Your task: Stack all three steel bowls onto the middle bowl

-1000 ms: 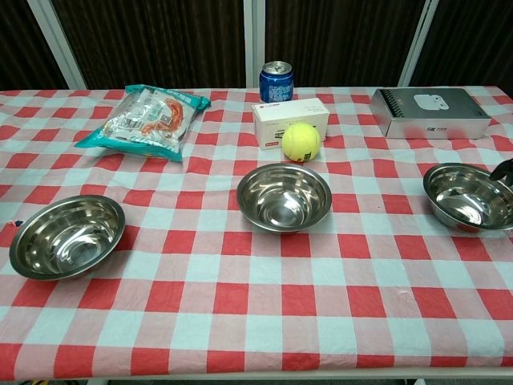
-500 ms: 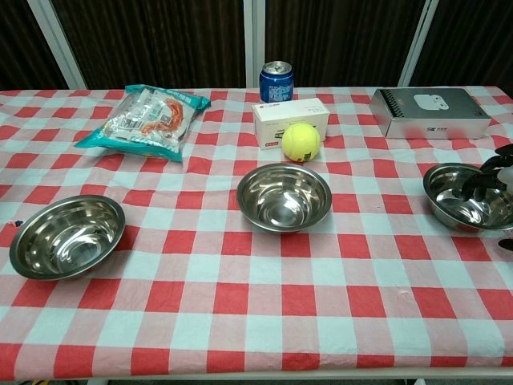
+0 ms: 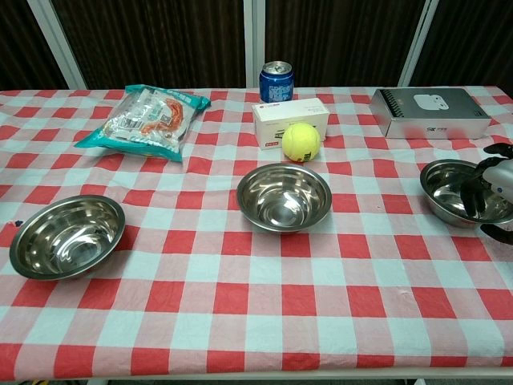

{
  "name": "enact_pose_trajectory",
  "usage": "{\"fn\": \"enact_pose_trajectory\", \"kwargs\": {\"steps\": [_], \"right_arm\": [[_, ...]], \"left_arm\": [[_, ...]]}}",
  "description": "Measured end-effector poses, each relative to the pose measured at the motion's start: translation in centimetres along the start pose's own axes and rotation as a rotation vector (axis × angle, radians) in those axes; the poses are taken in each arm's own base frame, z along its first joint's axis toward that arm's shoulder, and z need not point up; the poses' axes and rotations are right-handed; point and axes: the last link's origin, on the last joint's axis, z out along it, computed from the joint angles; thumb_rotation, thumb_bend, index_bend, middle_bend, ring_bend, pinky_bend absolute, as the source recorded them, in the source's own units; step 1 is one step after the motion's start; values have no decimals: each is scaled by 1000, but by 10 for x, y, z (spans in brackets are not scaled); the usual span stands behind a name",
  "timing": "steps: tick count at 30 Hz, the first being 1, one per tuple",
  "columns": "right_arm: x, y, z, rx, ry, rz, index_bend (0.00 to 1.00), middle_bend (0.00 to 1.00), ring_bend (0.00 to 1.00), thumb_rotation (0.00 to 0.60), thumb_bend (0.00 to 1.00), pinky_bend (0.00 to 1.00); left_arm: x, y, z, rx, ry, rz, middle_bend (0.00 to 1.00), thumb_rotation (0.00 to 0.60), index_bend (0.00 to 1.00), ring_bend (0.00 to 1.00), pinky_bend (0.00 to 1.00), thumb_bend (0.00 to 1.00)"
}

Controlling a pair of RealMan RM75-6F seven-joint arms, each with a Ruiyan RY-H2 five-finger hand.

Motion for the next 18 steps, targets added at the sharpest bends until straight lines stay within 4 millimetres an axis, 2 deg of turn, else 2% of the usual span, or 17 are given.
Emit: {"fn": "enact_pose_trajectory", "kwargs": {"steps": [7, 18], "right_arm": [[-3, -3, 4, 0, -7, -3, 572, 510, 242, 600, 349, 14], [-4, -3, 5, -5, 3, -3, 629, 548, 273, 600, 390, 27]], "left_arm": [[0, -2, 0, 3, -2, -1, 192, 600, 189, 147, 260, 84], [-1, -3, -1, 5, -2, -5, 192, 600, 189, 147, 260, 85]]}}
